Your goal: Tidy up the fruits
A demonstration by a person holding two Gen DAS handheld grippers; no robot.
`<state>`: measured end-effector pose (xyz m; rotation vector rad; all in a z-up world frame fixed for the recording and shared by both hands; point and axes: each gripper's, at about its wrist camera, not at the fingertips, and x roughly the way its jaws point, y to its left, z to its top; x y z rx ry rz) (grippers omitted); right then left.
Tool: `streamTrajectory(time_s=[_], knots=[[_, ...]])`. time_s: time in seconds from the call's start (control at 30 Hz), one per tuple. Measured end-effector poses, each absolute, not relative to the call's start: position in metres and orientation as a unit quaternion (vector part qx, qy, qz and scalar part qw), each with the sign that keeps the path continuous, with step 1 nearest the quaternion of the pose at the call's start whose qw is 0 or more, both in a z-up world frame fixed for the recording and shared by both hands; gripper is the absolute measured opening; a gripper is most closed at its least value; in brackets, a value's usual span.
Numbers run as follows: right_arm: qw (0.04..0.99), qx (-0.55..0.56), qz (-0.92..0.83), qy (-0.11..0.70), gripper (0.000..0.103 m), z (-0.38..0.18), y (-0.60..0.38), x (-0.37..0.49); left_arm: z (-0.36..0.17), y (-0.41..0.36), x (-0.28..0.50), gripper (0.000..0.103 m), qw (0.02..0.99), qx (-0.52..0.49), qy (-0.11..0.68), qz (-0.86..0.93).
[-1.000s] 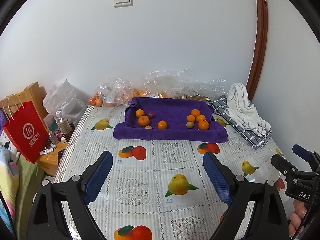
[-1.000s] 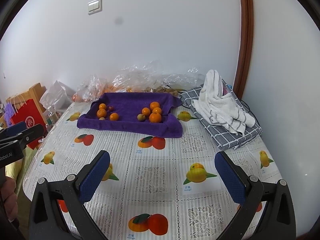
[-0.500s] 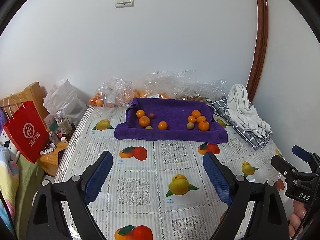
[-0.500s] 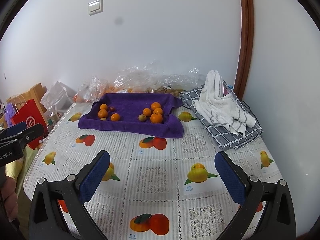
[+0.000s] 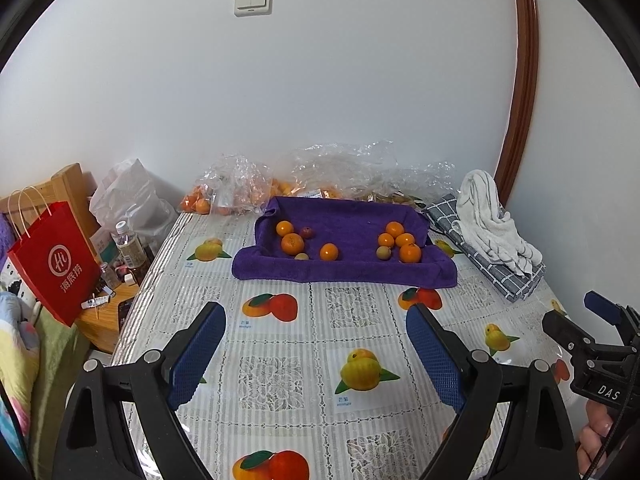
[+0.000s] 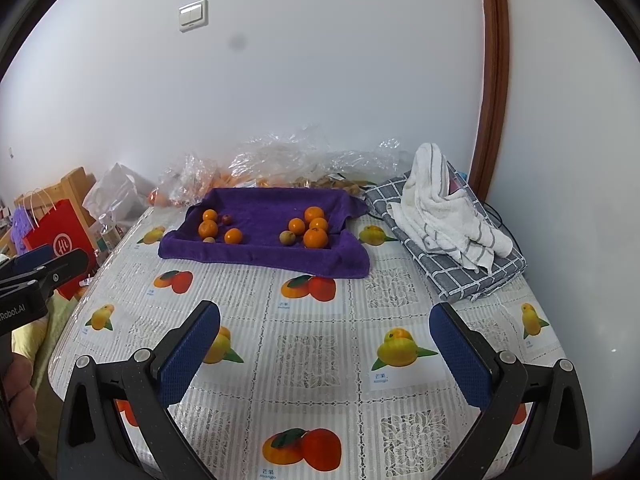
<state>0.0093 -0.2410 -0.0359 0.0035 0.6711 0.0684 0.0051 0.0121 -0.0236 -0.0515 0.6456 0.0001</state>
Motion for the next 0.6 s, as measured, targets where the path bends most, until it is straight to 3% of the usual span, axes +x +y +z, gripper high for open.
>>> streamTrajectory(time_s=[0.6], knots=[[0.943,0.001,0.036,0.330,0.103,-0.0368,-0.2407,0.0109,-0.0245,0.0121,0.0030,0.092,0.949,-0.022,0.315,0.000]])
